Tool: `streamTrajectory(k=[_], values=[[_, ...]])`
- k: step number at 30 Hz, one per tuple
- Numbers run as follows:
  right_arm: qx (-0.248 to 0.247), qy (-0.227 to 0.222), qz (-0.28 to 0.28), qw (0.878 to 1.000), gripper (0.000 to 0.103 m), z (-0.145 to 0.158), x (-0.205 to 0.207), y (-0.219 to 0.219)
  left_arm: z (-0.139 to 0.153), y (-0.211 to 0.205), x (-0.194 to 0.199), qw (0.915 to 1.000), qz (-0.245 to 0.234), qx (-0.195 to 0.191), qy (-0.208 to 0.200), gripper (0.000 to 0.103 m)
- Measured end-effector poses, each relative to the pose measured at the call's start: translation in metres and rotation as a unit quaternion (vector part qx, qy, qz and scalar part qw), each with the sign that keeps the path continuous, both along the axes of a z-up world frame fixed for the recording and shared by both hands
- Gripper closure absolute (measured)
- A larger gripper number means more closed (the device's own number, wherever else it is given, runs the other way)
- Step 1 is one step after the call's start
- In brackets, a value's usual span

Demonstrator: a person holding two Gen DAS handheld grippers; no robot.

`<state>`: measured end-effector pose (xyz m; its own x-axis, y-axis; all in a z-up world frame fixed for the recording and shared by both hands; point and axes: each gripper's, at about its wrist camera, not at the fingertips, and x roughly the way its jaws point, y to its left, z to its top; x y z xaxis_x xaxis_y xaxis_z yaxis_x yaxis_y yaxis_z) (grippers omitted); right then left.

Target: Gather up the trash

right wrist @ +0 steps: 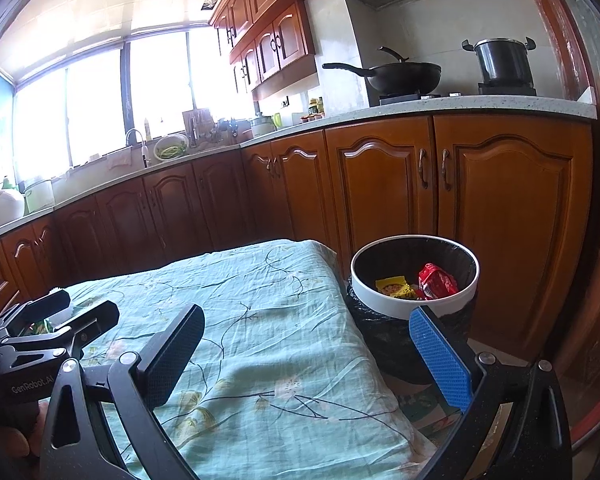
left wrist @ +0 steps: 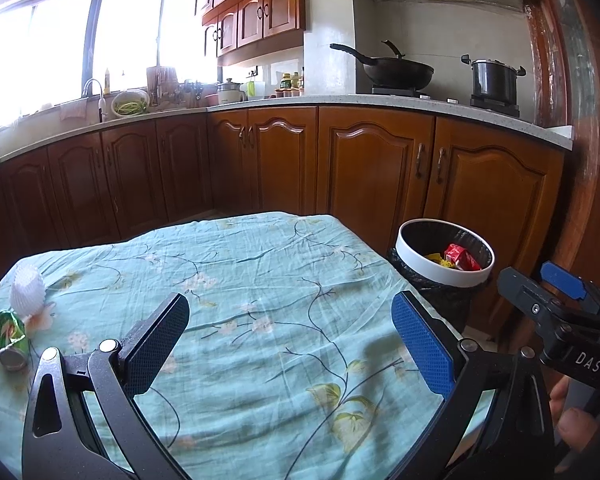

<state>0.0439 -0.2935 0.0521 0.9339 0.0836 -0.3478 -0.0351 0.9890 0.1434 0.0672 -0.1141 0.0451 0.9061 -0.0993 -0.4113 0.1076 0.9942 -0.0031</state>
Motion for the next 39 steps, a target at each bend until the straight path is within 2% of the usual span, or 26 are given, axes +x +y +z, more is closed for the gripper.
streamTrajectory(k=[39], values=[[0.006,0.010,0.012,1.000,0.000,-0.0014,0.0097,-0.0008,-0.0025,0.0042,0.0069,1.0000,0.001,-0.004,0.007,0.000]])
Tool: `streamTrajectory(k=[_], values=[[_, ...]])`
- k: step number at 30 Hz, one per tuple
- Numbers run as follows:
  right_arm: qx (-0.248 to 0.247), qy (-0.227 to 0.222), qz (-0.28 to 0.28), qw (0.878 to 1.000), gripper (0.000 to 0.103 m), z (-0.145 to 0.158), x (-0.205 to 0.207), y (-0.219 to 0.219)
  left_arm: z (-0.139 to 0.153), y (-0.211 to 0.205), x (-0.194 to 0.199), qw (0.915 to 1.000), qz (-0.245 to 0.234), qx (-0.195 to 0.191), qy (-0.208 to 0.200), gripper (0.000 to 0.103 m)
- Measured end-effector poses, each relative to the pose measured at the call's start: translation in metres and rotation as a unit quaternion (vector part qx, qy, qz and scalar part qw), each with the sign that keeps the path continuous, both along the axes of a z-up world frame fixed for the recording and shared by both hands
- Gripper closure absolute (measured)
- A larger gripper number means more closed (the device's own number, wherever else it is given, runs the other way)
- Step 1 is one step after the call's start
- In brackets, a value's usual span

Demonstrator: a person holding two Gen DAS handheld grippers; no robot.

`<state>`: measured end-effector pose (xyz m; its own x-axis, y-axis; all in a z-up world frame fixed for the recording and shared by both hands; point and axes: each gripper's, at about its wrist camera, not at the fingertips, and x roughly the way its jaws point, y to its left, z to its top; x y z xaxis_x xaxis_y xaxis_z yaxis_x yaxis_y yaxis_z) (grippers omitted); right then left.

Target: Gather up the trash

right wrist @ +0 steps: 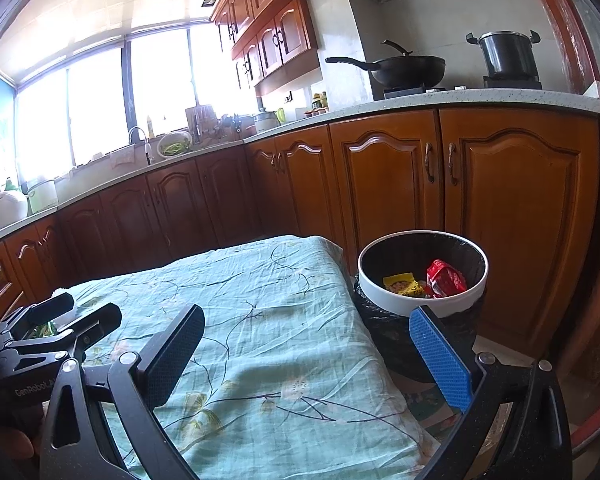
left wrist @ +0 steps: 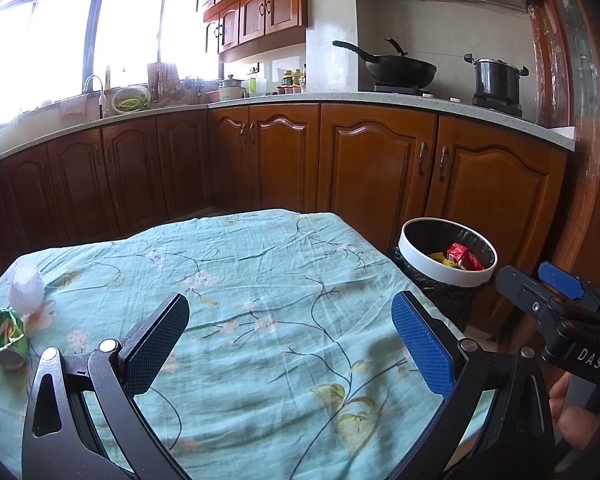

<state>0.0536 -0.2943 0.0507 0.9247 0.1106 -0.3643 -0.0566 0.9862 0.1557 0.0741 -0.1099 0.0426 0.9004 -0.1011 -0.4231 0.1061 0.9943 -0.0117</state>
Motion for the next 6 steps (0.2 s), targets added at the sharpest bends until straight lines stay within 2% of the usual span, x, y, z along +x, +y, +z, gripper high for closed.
streamTrajectory(k=[6], values=[[0.002,0.005,0.003,1.000,0.000,0.0000,0.0062,-0.0020,-0.0004,0.0020,0.0033,1.0000,0.000,-0.001,0.004,0.000]])
